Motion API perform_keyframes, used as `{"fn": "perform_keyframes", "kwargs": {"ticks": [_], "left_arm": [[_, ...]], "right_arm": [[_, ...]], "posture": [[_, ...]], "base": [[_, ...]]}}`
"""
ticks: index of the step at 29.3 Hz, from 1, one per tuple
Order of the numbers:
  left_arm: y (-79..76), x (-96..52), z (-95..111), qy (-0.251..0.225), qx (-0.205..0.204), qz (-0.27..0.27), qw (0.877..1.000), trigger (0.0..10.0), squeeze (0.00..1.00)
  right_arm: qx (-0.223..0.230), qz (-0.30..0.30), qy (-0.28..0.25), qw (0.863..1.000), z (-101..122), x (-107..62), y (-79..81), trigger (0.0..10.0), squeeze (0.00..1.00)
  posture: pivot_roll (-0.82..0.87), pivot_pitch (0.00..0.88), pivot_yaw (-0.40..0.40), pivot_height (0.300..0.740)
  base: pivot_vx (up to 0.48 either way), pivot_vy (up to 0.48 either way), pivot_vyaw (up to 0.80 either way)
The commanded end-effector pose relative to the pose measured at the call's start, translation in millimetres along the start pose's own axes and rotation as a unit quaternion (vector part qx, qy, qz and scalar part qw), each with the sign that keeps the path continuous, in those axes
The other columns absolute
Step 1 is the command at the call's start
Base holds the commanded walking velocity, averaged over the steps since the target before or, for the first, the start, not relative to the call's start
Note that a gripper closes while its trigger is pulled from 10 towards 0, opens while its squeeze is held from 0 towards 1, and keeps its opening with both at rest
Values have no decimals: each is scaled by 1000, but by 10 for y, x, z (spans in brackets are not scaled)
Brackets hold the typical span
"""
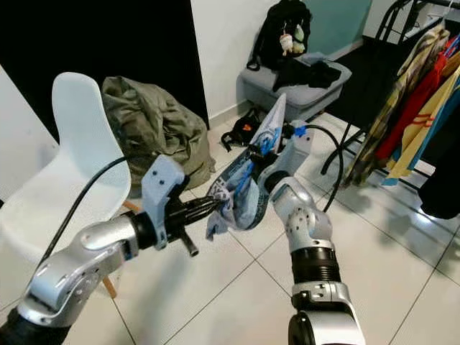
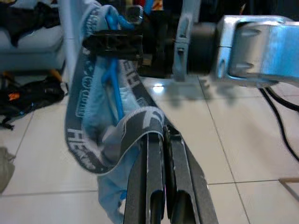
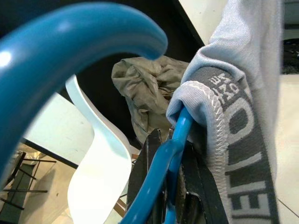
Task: Hang hanger
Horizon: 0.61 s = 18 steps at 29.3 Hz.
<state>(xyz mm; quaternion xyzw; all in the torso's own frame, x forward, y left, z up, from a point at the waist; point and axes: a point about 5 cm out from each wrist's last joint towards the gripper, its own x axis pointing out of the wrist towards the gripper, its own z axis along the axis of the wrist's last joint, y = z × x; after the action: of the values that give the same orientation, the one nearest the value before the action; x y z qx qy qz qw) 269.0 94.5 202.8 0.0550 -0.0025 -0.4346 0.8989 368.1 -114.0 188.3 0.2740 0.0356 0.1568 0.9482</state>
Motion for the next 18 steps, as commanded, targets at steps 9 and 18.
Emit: {"fn": "perform_keyframes", "kwargs": {"ticks": [9, 18], "left_arm": [[-195, 113, 53, -15, -15, -44, 999, 0, 0], [-599, 168, -1, 6, 18, -118, 993, 10000, 0]], "right_arm": [[51, -39, -39, 997, 1, -13, -61, 10000, 0], [231, -71, -113, 964, 232, -4, -229, 10000, 0]], "posture": [[-13, 140, 36, 740], [-9, 141, 34, 740]], "base": [[0, 0, 0], [0, 0, 0]]}}
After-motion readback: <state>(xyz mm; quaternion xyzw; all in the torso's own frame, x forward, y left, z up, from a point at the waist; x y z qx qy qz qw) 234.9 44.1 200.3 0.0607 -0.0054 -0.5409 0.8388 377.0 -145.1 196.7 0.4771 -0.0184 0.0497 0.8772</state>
